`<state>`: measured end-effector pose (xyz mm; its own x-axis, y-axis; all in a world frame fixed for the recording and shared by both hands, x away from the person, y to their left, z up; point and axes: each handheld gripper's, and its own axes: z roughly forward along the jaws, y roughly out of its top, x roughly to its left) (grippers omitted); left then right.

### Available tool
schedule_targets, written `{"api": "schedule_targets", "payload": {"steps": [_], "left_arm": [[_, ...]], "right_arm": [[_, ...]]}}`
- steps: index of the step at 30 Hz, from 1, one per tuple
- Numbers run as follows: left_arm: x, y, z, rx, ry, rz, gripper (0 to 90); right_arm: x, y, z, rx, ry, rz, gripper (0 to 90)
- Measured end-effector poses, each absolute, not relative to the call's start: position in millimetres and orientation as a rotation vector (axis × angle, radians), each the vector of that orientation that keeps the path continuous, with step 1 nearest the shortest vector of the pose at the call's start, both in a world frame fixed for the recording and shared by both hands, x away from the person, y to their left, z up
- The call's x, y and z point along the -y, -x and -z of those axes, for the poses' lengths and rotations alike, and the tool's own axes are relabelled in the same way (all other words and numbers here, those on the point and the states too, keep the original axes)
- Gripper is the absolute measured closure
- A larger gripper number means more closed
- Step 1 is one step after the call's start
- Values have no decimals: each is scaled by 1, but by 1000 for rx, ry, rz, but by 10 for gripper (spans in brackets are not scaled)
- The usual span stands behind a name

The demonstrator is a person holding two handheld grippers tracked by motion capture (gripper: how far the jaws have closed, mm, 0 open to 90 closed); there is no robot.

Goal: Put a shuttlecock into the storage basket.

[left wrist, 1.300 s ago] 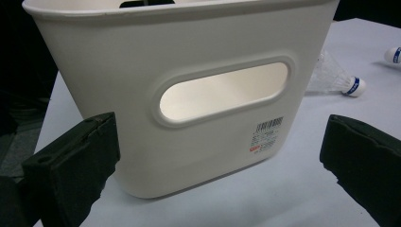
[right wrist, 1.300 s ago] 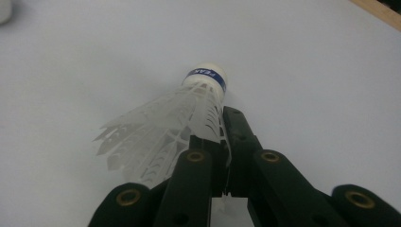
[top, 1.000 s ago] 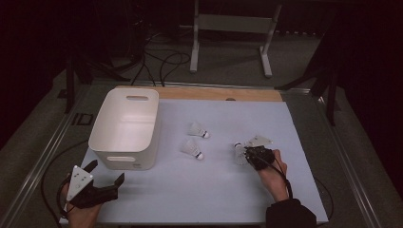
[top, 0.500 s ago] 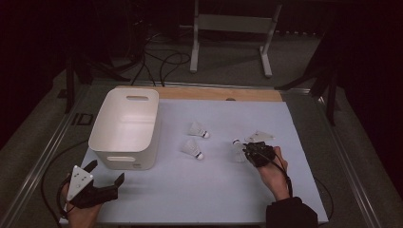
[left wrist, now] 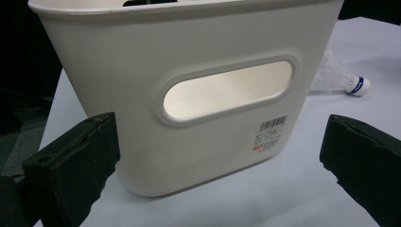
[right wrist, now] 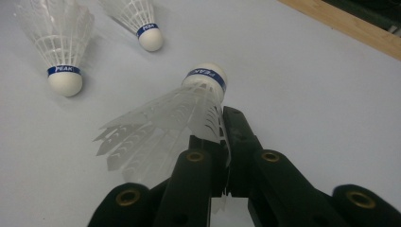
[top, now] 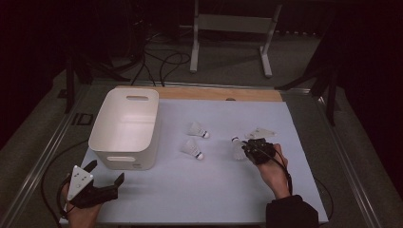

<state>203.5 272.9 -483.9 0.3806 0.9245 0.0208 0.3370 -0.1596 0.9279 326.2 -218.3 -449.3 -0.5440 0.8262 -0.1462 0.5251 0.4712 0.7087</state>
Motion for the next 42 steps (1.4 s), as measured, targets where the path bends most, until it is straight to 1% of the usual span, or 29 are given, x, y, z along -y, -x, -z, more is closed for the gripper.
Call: {"api": "schedule_targets", "payload": {"steps": [42], "left_arm": [[-274,-202,483,-1121,-1680,-785,1]], "right_arm": [[199,-341,409,-2239,-1103,-946,888]]}}
